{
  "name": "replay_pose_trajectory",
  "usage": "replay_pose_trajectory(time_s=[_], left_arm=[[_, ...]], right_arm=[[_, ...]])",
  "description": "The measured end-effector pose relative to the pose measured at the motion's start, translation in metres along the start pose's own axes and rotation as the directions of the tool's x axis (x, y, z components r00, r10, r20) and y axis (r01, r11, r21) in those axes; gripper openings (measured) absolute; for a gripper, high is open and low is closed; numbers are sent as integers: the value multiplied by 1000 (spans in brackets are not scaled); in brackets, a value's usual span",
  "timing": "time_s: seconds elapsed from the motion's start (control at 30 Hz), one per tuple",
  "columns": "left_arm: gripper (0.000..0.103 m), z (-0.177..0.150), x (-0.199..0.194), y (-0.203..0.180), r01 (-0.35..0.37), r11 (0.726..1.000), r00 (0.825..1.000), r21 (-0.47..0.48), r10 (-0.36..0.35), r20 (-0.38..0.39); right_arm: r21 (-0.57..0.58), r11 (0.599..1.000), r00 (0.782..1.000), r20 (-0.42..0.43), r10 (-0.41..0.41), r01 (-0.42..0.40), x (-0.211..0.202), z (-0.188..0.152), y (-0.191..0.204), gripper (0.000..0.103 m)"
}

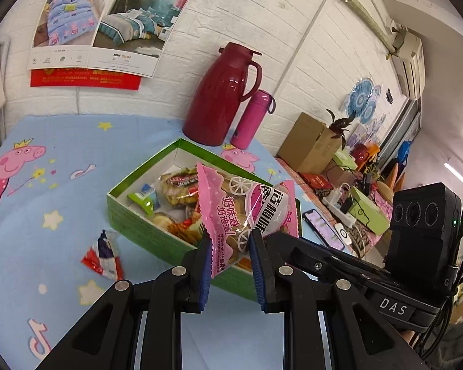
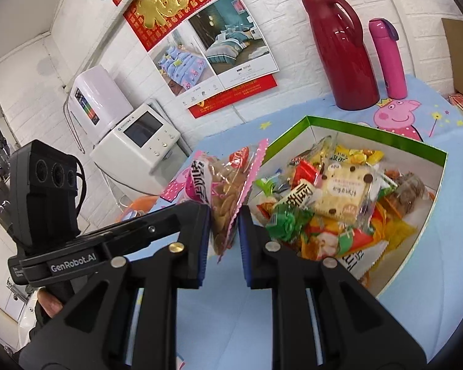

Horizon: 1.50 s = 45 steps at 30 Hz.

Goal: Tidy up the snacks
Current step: 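Carry the pink bag into the box and open both grippers, then grasp the red-white-blue candy packet with the left gripper, then the right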

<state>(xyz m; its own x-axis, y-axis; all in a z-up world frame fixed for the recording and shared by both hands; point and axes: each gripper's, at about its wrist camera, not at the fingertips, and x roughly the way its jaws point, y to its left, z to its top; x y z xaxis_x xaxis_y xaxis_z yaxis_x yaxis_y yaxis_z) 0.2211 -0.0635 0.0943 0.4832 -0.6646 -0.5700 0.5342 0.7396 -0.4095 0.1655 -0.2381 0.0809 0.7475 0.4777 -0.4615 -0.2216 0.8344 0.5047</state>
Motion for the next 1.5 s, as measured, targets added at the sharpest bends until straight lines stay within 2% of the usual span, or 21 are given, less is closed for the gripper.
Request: replay_pose_trajectory(time_s=[0.23, 0.3, 0.33, 0.37, 0.4, 0.43, 0.47, 0.53, 0.73, 0.93, 1.1, 1.3, 1.4, 1.5], left_arm=[[22, 18, 34, 28, -29, 999, 999, -26, 28, -26], [23, 22, 46, 37, -45, 999, 998, -28, 44, -39], [28, 22, 50, 42, -60, 998, 997, -27, 59, -45], [39, 23, 55, 47, -86, 996, 995, -29, 84, -54], [47, 22, 57, 52, -115, 993, 992, -38, 113, -59], [63, 21, 56, 59, -154, 986, 987, -57, 152, -46], [74, 20, 54, 65, -161, 984, 987, -69, 160, -25], [80, 17, 47, 76, -176, 980, 984, -92, 178, 11], [80, 11, 37, 94, -206, 971, 978, -122, 207, -1], [80, 3, 25, 93, -222, 968, 975, -120, 223, -5], [80, -9, 17, 94, -285, 953, 958, -101, 285, -10], [80, -29, 35, 102, -373, 927, 927, -44, 370, -60], [78, -33, 50, 107, -381, 924, 922, -37, 378, -81], [67, -33, 65, 113, -368, 929, 927, -51, 361, -105]], right_arm=[[2, 999, 999, -31, -32, 32, 37, 21, -20, 20], [2, 999, 998, -45, -42, 42, 50, 25, -27, 23], [-8, 999, 997, -51, -54, 54, 57, 26, -30, 24], [-23, 998, 996, -60, -68, 67, 63, 27, -32, 30], [-44, 995, 993, -72, -88, 85, 69, 28, -35, 45], [-54, 992, 990, -66, -121, 118, 70, 29, -37, 55], [-58, 989, 989, -50, -139, 136, 68, 28, -40, 68], [-58, 989, 990, -14, -140, 139, 62, 28, -44, 70], [-46, 989, 989, -32, -142, 141, 61, 22, -44, 70], [-63, 992, 993, -42, -112, 109, 53, 15, -24, 70], [-97, 993, 996, -35, -77, 73, 32, 1, -2, 76], [-131, 989, 994, -74, -80, 70, 19, -31, 12, 77], [-137, 987, 990, -101, -98, 84, 16, -48, 12, 77], [-130, 986, 983, -134, -122, 105, 15, -63, 5, 77]])
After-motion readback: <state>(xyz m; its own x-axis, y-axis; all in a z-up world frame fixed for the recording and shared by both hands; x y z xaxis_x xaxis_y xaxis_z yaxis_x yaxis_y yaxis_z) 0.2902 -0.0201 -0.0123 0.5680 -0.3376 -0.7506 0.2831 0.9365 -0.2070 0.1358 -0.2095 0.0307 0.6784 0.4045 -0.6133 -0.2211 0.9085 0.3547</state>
